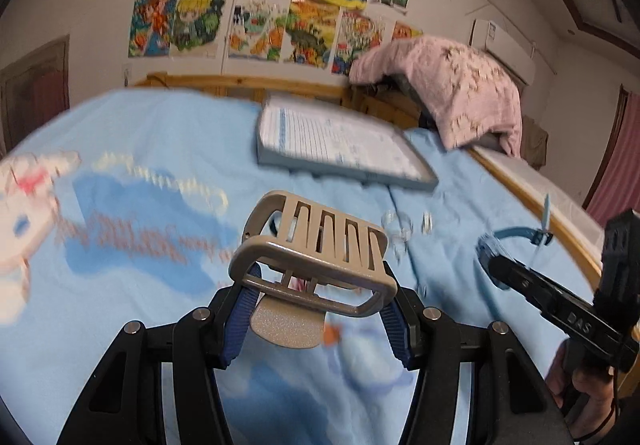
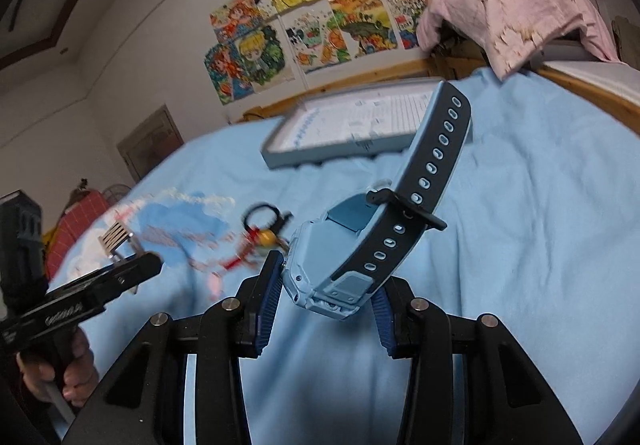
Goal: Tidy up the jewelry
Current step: 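Carry the beige clip and blue watch into the grey tray and release both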
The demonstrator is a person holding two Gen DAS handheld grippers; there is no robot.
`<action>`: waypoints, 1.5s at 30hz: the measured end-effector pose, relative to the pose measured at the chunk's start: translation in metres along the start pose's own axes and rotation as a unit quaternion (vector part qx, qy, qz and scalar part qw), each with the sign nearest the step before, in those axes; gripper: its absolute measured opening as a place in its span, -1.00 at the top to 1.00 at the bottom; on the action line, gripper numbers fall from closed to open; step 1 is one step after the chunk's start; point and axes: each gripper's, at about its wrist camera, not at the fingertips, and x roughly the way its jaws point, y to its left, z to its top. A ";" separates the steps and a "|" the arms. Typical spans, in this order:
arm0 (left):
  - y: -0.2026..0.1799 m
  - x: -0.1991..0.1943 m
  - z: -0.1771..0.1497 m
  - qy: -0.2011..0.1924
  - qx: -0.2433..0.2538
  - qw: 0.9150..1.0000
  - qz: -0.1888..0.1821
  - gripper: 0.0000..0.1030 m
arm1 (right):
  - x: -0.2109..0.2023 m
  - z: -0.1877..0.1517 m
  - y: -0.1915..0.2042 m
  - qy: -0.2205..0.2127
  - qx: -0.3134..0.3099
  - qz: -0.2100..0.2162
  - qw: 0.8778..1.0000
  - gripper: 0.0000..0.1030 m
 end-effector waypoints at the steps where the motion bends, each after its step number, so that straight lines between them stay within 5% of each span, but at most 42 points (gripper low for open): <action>1: 0.002 -0.005 0.013 -0.001 0.002 1.000 0.001 -0.06 | -0.004 0.007 0.003 -0.002 -0.003 0.003 1.000 0.27; 9: 0.006 -0.015 0.094 -0.021 0.020 0.999 0.031 -0.06 | -0.010 0.082 0.030 -0.011 -0.039 0.002 0.999 0.27; 19: 0.004 0.070 0.138 -0.031 0.034 0.997 0.059 -0.06 | 0.057 0.123 0.013 -0.036 -0.015 -0.016 0.999 0.27; 29: -0.007 0.164 0.150 0.011 0.026 1.000 0.014 -0.06 | 0.131 0.156 -0.024 -0.014 -0.022 -0.067 0.997 0.27; 36: -0.007 0.232 0.145 0.056 0.044 0.997 0.026 -0.06 | 0.191 0.171 -0.043 0.054 -0.052 -0.087 0.993 0.27; 45: -0.020 0.282 0.130 0.055 0.048 0.997 0.039 -0.07 | 0.228 0.161 -0.072 0.025 -0.079 -0.081 0.993 0.26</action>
